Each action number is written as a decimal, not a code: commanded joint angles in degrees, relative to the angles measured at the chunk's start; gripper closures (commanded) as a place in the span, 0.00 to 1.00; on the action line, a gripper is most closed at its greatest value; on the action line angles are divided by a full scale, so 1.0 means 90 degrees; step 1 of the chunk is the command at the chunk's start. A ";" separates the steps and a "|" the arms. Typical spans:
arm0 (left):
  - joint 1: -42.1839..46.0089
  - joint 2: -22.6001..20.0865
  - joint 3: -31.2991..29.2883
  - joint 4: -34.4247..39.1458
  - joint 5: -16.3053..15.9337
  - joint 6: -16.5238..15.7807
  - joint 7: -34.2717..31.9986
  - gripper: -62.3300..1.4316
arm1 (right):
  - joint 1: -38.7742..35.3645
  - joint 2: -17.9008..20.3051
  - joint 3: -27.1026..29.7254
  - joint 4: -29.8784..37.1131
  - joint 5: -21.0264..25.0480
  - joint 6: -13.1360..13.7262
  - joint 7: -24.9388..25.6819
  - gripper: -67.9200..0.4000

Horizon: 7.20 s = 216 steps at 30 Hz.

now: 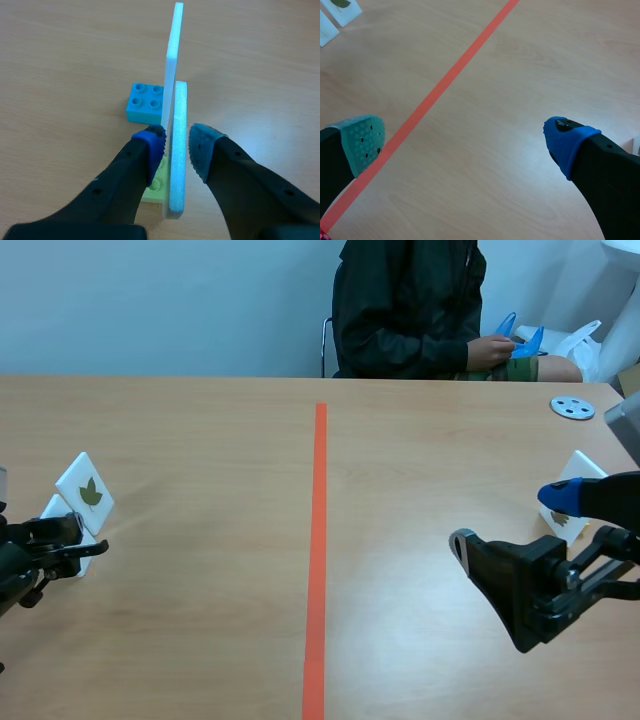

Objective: Sort the leaf by its shape. The table is split by an orange tape line. A compound leaf with several leaflets goes to the left side, a simple leaf with one blade goes to the right side. Return to the home posture when a red brick is placed on the table.

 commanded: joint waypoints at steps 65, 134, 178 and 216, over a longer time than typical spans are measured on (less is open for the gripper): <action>0.3504 -0.0675 0.0984 0.5744 -0.0063 -0.2142 0.1229 0.00 | 0.0078 0.0032 0.0073 0.0017 0.0068 -0.0002 0.0121 0.00; 0.3439 -0.0675 0.0984 0.5741 -0.0068 -0.2142 0.1069 0.00 | 0.0075 0.0015 0.0053 0.0017 -0.0034 0.0005 0.0117 0.00; 0.3439 -0.0673 0.0984 0.5736 -0.0063 -0.2140 0.1066 0.00 | 0.3602 -0.0442 -0.3594 -0.4357 -0.2686 0.0197 0.3021 0.00; 0.3439 -0.0658 0.0981 0.5736 -0.0061 -0.2137 0.1066 0.00 | 0.4153 -0.0811 -0.4500 -0.5175 -0.3514 -0.0313 0.3772 0.86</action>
